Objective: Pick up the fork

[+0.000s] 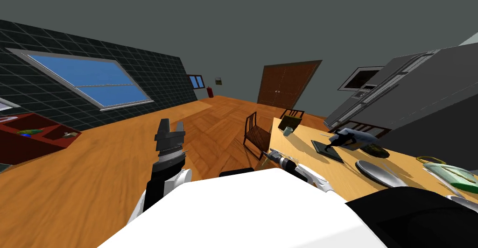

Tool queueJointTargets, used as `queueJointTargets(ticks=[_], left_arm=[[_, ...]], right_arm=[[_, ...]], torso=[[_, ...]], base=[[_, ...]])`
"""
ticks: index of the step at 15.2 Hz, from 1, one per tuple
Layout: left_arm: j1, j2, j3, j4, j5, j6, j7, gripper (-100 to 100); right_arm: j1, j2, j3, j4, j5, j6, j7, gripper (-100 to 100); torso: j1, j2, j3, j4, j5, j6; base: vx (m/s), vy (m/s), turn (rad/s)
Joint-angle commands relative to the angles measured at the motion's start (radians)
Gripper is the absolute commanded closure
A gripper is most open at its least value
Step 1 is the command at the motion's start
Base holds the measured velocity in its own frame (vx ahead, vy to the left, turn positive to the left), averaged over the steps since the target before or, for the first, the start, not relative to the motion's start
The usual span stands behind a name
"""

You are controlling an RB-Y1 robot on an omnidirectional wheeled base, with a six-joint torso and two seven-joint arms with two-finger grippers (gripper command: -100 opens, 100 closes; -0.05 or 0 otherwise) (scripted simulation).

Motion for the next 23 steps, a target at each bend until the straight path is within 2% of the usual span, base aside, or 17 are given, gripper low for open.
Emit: queueJointTargets(ticks=[1,2,3,4,6,7,8,9,10,11,13,16,18,20,23], left_arm=[[0.0,0.0,0.0,0.0,0.0,0.0,0.0,0],[0.0,0.0,0.0,0.0,0.0,0.0,0.0,0],[0.0,0.0,0.0,0.0,0.0,0.0,0.0,0],[0.0,0.0,0.0,0.0,0.0,0.0,0.0,0],[0.0,0.0,0.0,0.0,0.0,0.0,0.0,0],[0.0,0.0,0.0,0.0,0.0,0.0,0.0,0],[0.0,0.0,0.0,0.0,0.0,0.0,0.0,0],[0.0,0.0,0.0,0.0,0.0,0.0,0.0,0],[0.0,0.0,0.0,0.0,0.0,0.0,0.0,0],[0.0,0.0,0.0,0.0,0.0,0.0,0.0,0],[0.0,0.0,0.0,0.0,0.0,0.0,0.0,0],[0.0,0.0,0.0,0.0,0.0,0.0,0.0,0],[0.0,0.0,0.0,0.0,0.0,0.0,0.0,0],[0.0,0.0,0.0,0.0,0.0,0.0,0.0,0],[0.0,0.0,0.0,0.0,0.0,0.0,0.0,0]], right_arm=[[-0.007,-0.024,0.02,0.048,0.016,0.002,0.012,-100],[-0.014,-0.055,0.042,0.085,0.033,0.0,0.024,-100],[-0.014,-0.055,0.042,0.098,0.033,0.0,0.024,-100],[-0.021,-0.085,0.066,0.12,0.051,-0.001,0.036,-100],[-0.021,-0.085,0.066,0.146,0.051,-0.001,0.036,-100],[-0.027,-0.114,0.089,0.172,0.067,-0.002,0.047,-100],[-0.027,-0.114,0.089,0.193,0.067,-0.002,0.047,-100],[-0.027,-0.114,0.089,0.193,0.067,-0.002,0.047,-100],[-0.032,-0.141,0.114,0.232,0.083,-0.003,0.057,-100],[-0.032,-0.141,0.114,0.239,0.083,-0.003,0.057,-100],[-0.04,-0.191,0.163,0.307,0.113,-0.006,0.076,-100],[-0.04,-0.191,0.163,0.325,0.113,-0.006,0.076,-100],[-0.045,-0.234,0.212,0.395,0.139,-0.009,0.091,-100],[-0.045,-0.234,0.212,0.402,0.139,-0.009,0.091,-100],[-0.047,-0.269,0.258,0.467,0.163,-0.011,0.105,-100]], torso=[[0.0,0.0,0.0,0.0,0.0,0.0],[0.0,0.0,0.0,0.0,0.0,0.0],[-0.001,-0.001,0.0,0.0,0.0,0.0],[-0.001,-0.001,0.0,0.0,0.0,0.0],[-0.002,-0.001,-0.001,0.0,0.0,0.0],[-0.002,0.0,0.0,0.0,0.0,0.001],[-0.002,0.0,0.0,0.0,0.0,0.0],[-0.002,0.0,0.0,0.0,0.0,0.0],[-0.002,0.001,0.0,0.0,0.0,0.001],[-0.002,0.001,0.0,0.0,0.0,0.0],[-0.002,0.0,0.0,0.0,0.0,0.0],[-0.003,0.0,0.0,0.0,-0.001,0.001],[-0.002,0.001,0.0,0.0,-0.001,0.0],[-0.003,0.0,0.0,0.0,0.0,0.0],[-0.003,0.001,0.0,0.0,-0.001,0.0]], base=[[0.045,0.018,0.134],[0.054,0.014,0.166],[0.053,0.007,0.131],[0.058,-0.001,0.138],[0.045,-0.007,0.083],[0.031,-0.002,0.107],[0.036,-0.002,0.118],[0.028,-0.005,0.036],[0.029,-0.004,0.106],[0.032,-0.011,0.108],[0.049,-0.024,0.171],[0.041,-0.024,0.074],[0.03,-0.018,0.134],[0.038,-0.027,0.093],[0.028,-0.028,0.091]])
